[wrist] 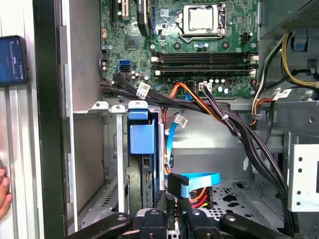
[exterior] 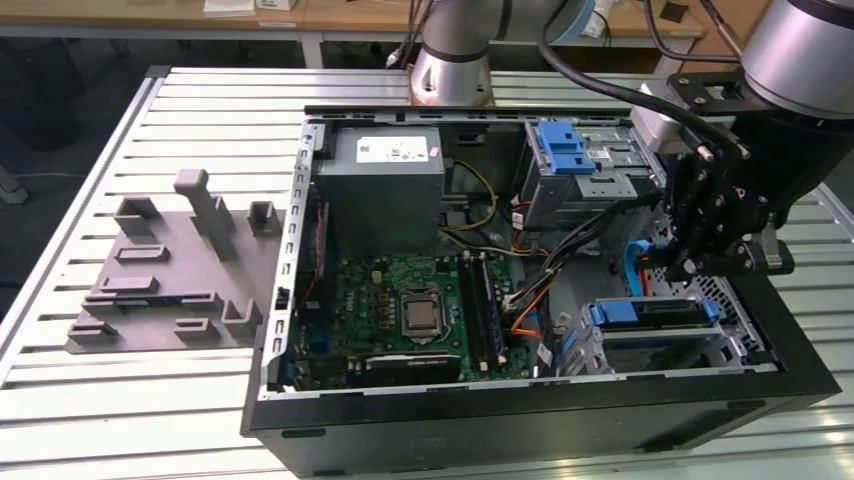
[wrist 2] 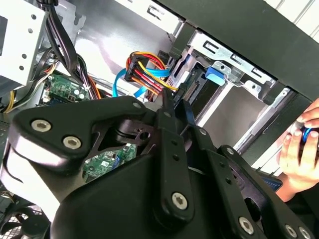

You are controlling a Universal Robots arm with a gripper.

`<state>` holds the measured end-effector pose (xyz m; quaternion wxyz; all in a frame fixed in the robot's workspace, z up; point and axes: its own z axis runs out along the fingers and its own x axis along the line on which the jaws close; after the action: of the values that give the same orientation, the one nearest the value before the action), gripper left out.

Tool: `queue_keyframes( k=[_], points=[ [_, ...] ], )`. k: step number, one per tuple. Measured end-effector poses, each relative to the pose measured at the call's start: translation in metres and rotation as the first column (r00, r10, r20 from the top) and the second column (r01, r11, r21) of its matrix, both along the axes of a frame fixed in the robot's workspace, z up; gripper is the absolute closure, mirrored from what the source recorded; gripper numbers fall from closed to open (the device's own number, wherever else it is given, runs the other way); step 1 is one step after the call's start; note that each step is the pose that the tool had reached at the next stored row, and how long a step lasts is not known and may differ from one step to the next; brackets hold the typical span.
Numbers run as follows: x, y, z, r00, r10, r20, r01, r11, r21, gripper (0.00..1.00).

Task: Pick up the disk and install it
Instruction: 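Insert the first disk wire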

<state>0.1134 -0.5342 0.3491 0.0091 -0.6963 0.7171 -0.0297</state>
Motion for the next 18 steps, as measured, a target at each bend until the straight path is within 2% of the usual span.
queue_keyframes(
  k=[5, 7, 8, 12, 13, 14, 16, 18],
  points=[
    [0.0000, 0.0000, 0.0002, 1.0000, 0.000, 0.0034, 0.000, 1.0000, 0.0014, 0.76],
    [0.0000, -0.0001, 0.0003, 1.0000, 0.000, 0.0036, 0.000, 1.0000, 0.0064, 0.78],
    [0.0000, 0.0000, 0.0002, 1.0000, 0.000, 0.0036, 0.000, 1.0000, 0.0075, 0.84],
    [0.0000, 0.0000, 0.0001, 1.0000, 0.000, 0.0032, 0.000, 1.0000, 0.0078, 0.84],
    [0.0000, -0.0001, 0.0000, 1.0000, 0.000, 0.0010, 0.000, 1.0000, 0.0078, 0.84],
    [0.0000, -0.0001, -0.0002, 1.0000, 0.000, -0.0053, 0.000, 1.0000, 0.0080, 0.84],
    [0.0004, -0.0001, -0.0004, 0.9997, 0.000, -0.0225, 0.000, 1.0000, 0.0077, 0.84],
    [0.0016, -0.0016, -0.0010, 0.9995, 0.000, -0.0311, 0.000, 1.0000, 0.0078, 0.84]
  ],
)
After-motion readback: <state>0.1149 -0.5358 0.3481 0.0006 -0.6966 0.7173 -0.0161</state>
